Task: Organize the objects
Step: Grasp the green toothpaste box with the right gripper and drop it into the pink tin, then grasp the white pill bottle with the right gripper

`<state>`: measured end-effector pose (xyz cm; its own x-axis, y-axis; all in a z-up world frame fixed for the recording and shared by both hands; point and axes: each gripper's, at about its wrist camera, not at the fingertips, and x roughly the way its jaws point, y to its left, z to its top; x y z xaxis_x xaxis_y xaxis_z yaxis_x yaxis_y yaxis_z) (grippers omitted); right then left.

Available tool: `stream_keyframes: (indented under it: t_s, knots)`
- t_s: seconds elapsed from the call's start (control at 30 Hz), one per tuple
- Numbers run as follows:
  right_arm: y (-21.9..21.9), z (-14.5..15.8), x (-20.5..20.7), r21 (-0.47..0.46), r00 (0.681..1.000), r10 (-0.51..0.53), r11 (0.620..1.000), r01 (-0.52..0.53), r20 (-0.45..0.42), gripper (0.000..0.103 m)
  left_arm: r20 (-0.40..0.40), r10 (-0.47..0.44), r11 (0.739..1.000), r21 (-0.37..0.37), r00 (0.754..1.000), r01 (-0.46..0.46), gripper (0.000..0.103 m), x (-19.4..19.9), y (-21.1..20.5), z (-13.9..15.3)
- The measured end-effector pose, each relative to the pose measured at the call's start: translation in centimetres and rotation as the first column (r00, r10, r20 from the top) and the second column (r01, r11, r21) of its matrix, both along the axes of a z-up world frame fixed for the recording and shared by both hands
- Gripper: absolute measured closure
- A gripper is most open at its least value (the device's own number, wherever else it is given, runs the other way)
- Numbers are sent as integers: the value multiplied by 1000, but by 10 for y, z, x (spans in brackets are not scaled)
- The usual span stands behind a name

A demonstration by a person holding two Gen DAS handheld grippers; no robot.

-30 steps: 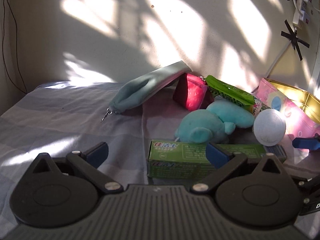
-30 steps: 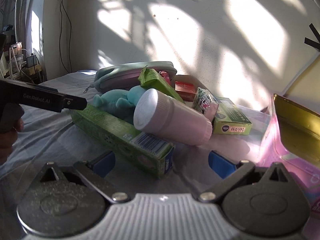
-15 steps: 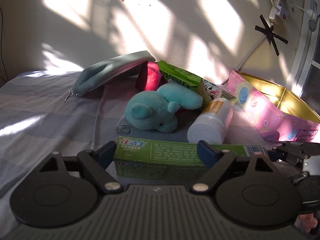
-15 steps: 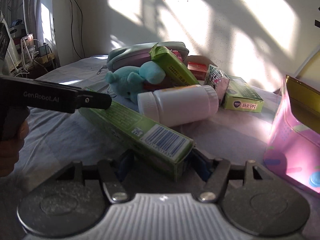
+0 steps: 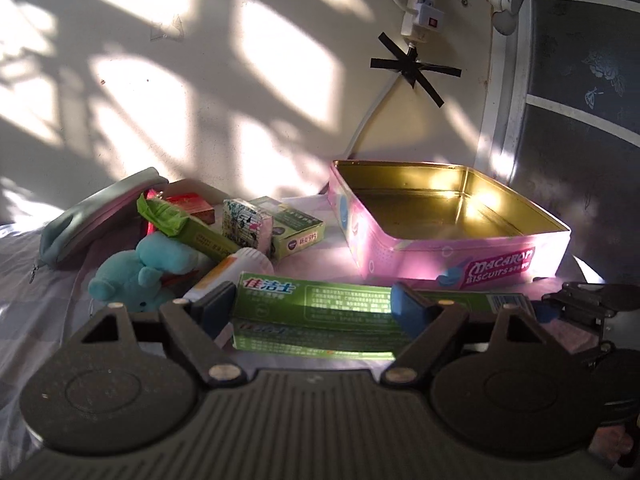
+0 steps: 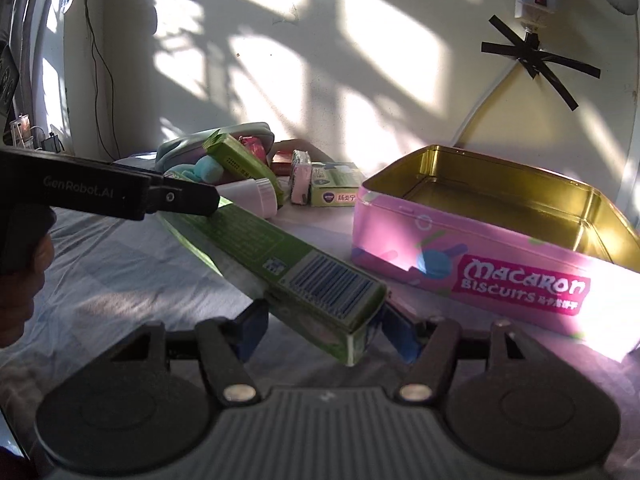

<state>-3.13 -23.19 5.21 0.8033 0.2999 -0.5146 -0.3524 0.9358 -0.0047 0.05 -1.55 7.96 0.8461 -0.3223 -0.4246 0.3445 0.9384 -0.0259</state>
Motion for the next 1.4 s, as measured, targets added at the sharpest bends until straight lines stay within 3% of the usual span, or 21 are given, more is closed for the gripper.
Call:
stream_keyframes:
  t_s: [0.1, 0.2, 0.57, 0.7, 0.83, 1.17, 1.27, 1.4]
  knots:
    - [-26, 16, 12, 10, 994, -65, 998, 64, 93, 40, 82, -51, 999, 7, 995, 51, 18, 21, -31, 22]
    - [-49, 23, 32, 0, 981, -128, 992, 130, 145, 40, 101, -76, 997, -4, 992, 77, 18, 49, -60, 32]
    - [-116, 2, 99, -74, 954, -278, 955, 288, 114, 38, 79, -153, 988, 33, 985, 151, 17, 112, -142, 17]
    - [-124, -5, 105, -83, 915, -364, 920, 382, 174, 17, 47, -135, 988, 78, 990, 131, 14, 117, -159, 9]
    - [-123, -1, 92, -16, 902, -378, 921, 389, 207, 17, 45, -132, 986, 106, 990, 127, 14, 103, -156, 1]
    - [-94, 2, 36, 157, 885, -404, 913, 376, 232, 17, 112, -103, 994, 53, 988, 97, 11, 26, -92, 0]
    - [-81, 4, 19, 211, 902, -374, 920, 331, 215, 17, 125, -84, 994, 85, 989, 73, 11, 2, -66, -10]
    - [-53, 2, 14, 197, 948, -263, 954, 227, 179, 17, 125, -6, 989, 145, 992, -13, 10, -16, -28, -28]
